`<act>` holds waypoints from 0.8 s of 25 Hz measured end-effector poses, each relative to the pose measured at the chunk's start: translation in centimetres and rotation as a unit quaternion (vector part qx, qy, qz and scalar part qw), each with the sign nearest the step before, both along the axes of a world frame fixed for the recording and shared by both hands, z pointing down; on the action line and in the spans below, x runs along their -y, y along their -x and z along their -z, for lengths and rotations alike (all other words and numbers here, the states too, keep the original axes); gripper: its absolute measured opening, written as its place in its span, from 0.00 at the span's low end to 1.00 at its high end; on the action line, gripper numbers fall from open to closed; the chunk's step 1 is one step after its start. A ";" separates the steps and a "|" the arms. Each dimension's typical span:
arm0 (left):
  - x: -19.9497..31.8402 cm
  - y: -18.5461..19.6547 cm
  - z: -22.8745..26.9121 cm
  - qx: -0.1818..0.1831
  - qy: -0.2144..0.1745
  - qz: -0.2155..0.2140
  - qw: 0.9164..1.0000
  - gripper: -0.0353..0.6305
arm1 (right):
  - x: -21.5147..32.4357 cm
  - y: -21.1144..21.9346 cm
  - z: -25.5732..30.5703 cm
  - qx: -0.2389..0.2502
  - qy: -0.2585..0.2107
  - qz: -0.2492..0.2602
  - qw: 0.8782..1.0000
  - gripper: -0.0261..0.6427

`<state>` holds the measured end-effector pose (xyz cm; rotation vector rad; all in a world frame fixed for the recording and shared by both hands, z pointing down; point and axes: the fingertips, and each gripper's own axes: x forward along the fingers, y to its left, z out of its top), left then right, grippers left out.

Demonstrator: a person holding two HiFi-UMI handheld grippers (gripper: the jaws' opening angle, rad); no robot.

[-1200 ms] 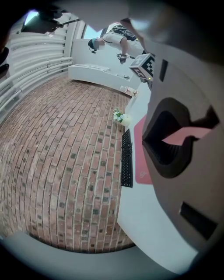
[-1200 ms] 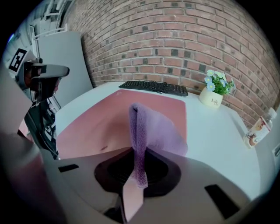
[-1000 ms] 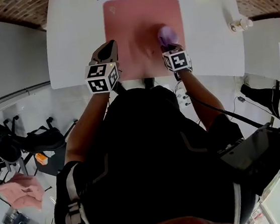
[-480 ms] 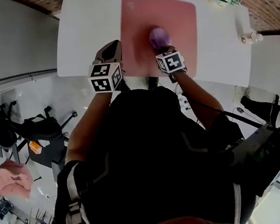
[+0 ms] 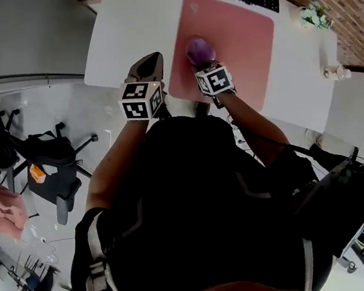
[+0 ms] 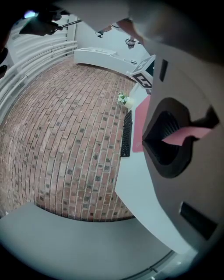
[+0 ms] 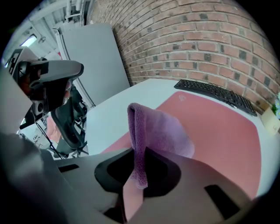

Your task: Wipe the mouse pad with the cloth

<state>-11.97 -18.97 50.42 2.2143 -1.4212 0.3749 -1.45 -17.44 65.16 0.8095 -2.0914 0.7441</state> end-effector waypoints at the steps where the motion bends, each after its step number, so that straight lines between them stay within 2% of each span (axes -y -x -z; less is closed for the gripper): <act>1: 0.0 0.3 0.0 0.000 0.000 0.004 1.000 0.06 | 0.1 0.5 0.0 0.002 0.002 0.005 1.000 0.13; 12: -0.1 2.6 0.3 0.003 0.000 0.037 0.999 0.06 | 0.8 5.6 0.7 0.028 0.021 0.035 0.999 0.13; 17: 0.1 2.6 0.6 0.002 -0.002 0.038 0.999 0.06 | 1.0 7.6 1.8 0.084 0.032 0.032 0.995 0.13; 20: 0.5 2.6 0.7 0.003 -0.005 0.033 0.999 0.06 | 1.3 8.0 2.6 0.109 0.023 0.030 0.993 0.13</act>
